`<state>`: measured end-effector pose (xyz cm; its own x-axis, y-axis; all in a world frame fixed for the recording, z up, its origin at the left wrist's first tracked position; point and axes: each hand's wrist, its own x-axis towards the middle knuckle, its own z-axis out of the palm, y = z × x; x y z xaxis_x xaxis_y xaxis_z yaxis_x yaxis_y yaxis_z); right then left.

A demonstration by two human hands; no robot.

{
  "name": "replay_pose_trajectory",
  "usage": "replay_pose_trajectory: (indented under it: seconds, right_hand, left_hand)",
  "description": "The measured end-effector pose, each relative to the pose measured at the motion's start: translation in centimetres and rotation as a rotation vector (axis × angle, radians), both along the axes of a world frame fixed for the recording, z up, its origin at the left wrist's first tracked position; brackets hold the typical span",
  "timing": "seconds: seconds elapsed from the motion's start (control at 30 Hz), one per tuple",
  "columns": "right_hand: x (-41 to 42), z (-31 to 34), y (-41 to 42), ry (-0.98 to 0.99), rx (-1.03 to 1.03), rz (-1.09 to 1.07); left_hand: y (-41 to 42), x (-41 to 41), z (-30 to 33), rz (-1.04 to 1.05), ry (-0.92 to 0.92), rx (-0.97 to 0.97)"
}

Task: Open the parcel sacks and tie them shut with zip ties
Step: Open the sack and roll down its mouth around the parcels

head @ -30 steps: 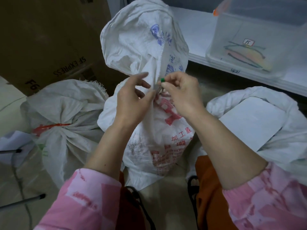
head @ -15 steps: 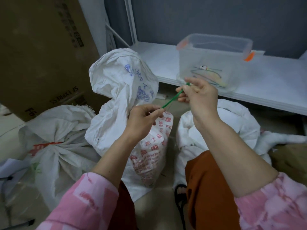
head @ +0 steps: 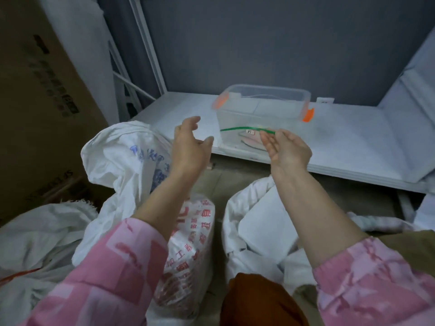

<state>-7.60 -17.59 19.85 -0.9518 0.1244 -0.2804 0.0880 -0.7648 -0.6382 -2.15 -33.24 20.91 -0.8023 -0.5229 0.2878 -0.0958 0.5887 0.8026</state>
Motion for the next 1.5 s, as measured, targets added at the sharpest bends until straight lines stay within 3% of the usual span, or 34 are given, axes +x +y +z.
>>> replay_pose_trajectory:
  seconds: [0.27, 0.37, 0.5, 0.63, 0.73, 0.87, 0.97, 1.07, 1.13, 1.33, 1.5]
  right_hand:
    - [-13.0, 2.2, -2.0, 0.056, 0.064, -0.07]
    - [-17.0, 1.0, -2.6, -0.014, 0.255, -0.031]
    - [-18.8, -2.4, -2.9, -0.063, 0.698, 0.169]
    - [-17.2, -4.3, -4.6, -0.038, 0.87, 0.145]
    - [-15.1, -5.2, -7.0, 0.073, 0.936, 0.163]
    - [-11.4, -4.5, -10.7, 0.309, 1.091, 0.3]
    - [-8.4, -3.4, -13.4, 0.45, 1.186, 0.406]
    - [-5.7, -1.9, -15.8, 0.528, 1.235, 0.526]
    - [-4.1, -0.9, -17.0, 0.591, 1.257, 0.575]
    - [1.0, 2.5, -19.7, 0.867, 1.548, 0.594]
    - [6.5, 6.0, -21.3, 1.031, 1.663, 0.546]
  left_hand:
    - [-2.2, -9.7, 0.4, 0.001, 0.024, -0.053]
    - [-2.7, -12.1, -0.6, -0.016, -0.007, -0.029]
    - [-3.4, -13.3, -2.5, -0.028, -0.07, -0.006]
    - [-4.5, -12.6, -3.9, -0.051, -0.152, -0.028]
    - [-6.6, -11.1, -3.1, -0.033, -0.161, -0.177]
    - [-11.5, -8.3, 0.7, 0.128, -0.14, -0.552]
    - [-15.8, -6.5, 3.6, 0.193, -0.436, -0.75]
    - [-18.6, -4.6, 4.6, 0.112, -0.789, -0.716]
    - [-19.3, -2.9, 4.4, 0.071, -0.857, -0.691]
    - [-18.9, 3.6, 5.7, 0.14, -0.579, -0.67]
    - [-17.9, 11.0, 8.4, 0.148, -0.289, -0.771]
